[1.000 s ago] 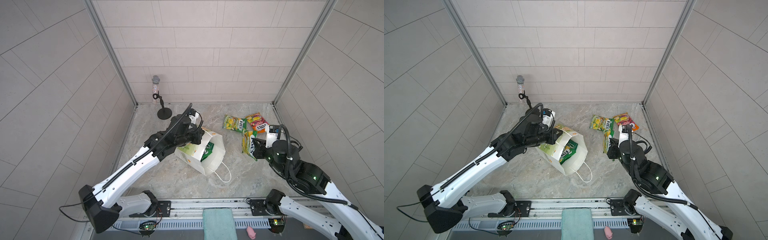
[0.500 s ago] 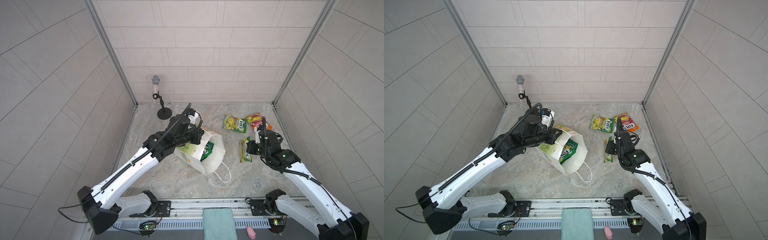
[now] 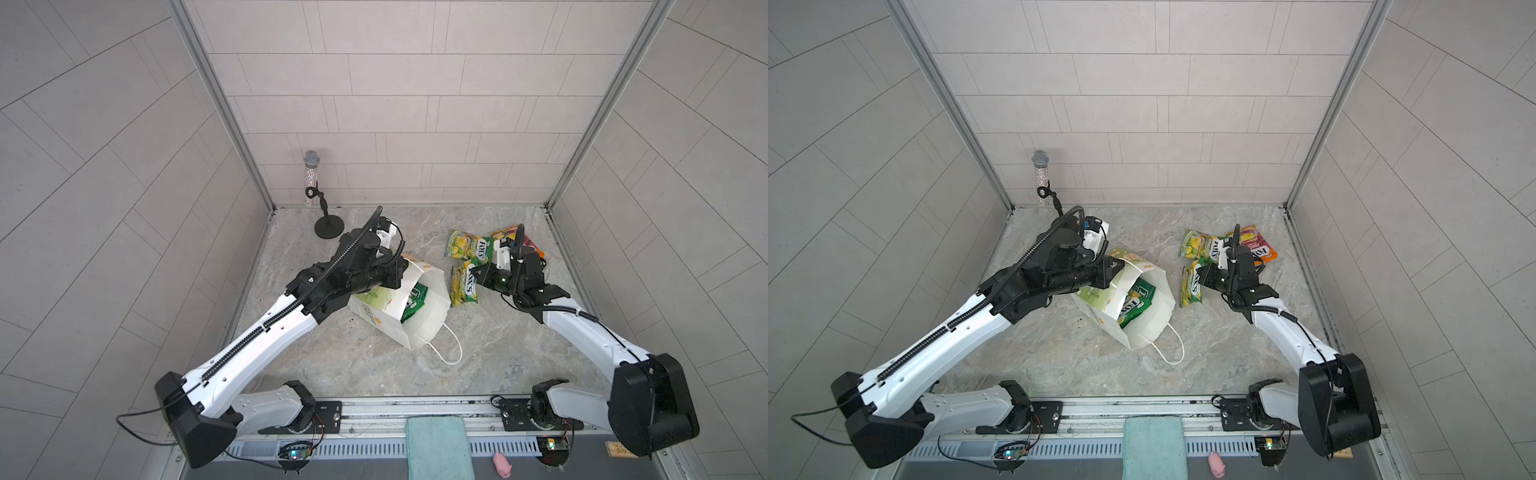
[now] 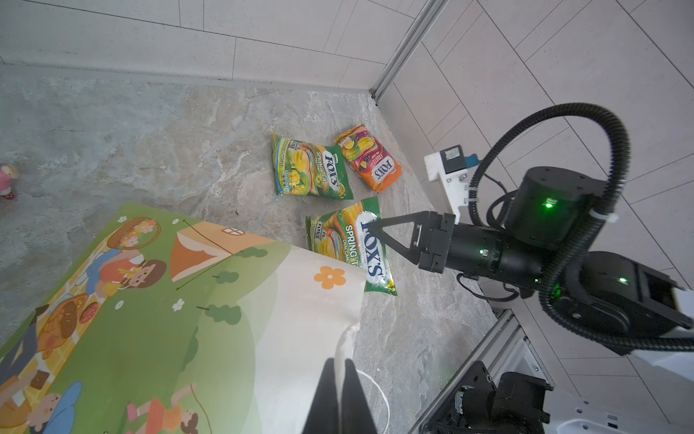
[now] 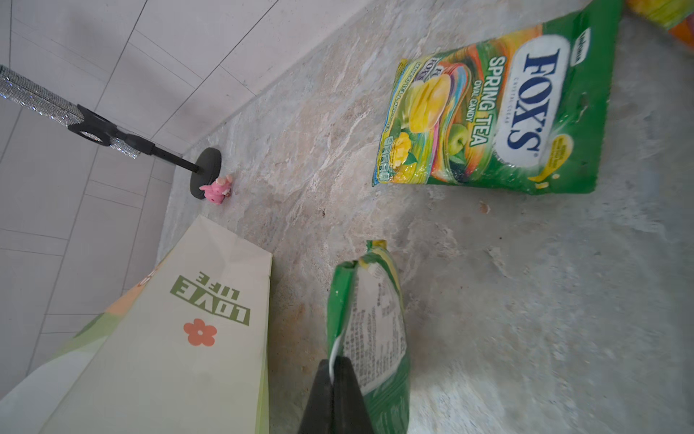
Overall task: Take the snacks out of the paper bag
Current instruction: Place the snack at the center of the table.
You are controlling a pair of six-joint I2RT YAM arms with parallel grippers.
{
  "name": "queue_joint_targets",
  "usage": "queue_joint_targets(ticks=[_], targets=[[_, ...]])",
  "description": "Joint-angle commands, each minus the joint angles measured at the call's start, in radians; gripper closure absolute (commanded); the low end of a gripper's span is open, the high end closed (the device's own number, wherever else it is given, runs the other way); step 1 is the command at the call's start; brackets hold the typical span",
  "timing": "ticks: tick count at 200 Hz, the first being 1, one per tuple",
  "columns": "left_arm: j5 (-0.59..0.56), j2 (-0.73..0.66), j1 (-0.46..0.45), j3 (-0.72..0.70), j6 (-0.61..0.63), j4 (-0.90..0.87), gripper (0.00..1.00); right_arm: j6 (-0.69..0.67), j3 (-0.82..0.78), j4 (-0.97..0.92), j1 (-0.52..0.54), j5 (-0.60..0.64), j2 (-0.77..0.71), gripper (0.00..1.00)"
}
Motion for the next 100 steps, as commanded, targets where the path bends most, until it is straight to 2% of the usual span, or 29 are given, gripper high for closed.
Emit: queue_joint_targets(ticks=[1, 31, 68, 100], targets=[[-0.002, -0.013, -0.004, -0.014, -0.006, 0.017, 1.00, 0.092, -0.009, 0.209, -0.023, -0.116, 0.083, 1.00], [-0.006, -0.019, -0.004, -0.017, -0.006, 0.016, 1.00, 0.055, -0.006, 0.167, -0.062, -0.126, 0.151, 1.00], [0.000, -0.023, -0.005, -0.012, -0.004, 0.014, 1.00, -0.102, 0.025, -0.031, -0.111, -0.034, 0.160, 1.00], [0.001, -0.024, -0.004, -0.013, -0.001, 0.013, 1.00, -0.186, 0.058, -0.119, -0.132, 0.057, 0.203, 1.00]])
